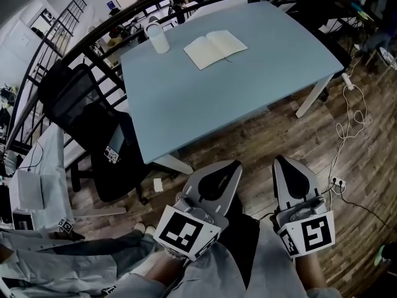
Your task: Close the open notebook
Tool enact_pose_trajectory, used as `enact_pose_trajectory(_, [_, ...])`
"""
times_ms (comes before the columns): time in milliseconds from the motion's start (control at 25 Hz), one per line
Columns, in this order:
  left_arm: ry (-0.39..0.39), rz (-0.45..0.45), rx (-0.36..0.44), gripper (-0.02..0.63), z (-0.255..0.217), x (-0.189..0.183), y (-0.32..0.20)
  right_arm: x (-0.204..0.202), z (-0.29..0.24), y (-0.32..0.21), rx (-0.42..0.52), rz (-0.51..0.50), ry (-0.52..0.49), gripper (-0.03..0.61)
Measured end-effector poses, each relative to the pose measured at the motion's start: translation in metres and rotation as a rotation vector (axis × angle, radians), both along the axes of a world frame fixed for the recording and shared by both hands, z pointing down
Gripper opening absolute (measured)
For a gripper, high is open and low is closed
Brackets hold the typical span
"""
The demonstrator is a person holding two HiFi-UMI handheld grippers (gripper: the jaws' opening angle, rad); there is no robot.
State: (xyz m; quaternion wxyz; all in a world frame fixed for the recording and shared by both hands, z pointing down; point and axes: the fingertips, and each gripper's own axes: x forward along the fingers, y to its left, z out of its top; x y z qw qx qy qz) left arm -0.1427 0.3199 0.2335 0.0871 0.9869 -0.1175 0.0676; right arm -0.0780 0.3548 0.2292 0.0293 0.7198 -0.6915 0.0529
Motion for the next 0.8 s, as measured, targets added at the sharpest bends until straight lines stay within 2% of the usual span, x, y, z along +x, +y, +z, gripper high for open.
enact_pose_trajectory(480, [0.018,0.004,-0.006,0.003,0.002,0.02,-0.026,0.016,0.005,-0.025,0.001,-0.001,0.01,0.0])
enact_pose_trajectory(640, [0.036,-0.007,0.02,0.004,0.003,0.03,-0.043,0.026,0.006,-0.042,-0.004,-0.017,0.014,0.0])
enact_pose_trajectory(800, [0.035,-0.02,-0.007,0.003,-0.002,0.042,-0.063,0.037,-0.001,-0.063,-0.001,-0.034,0.03,0.0])
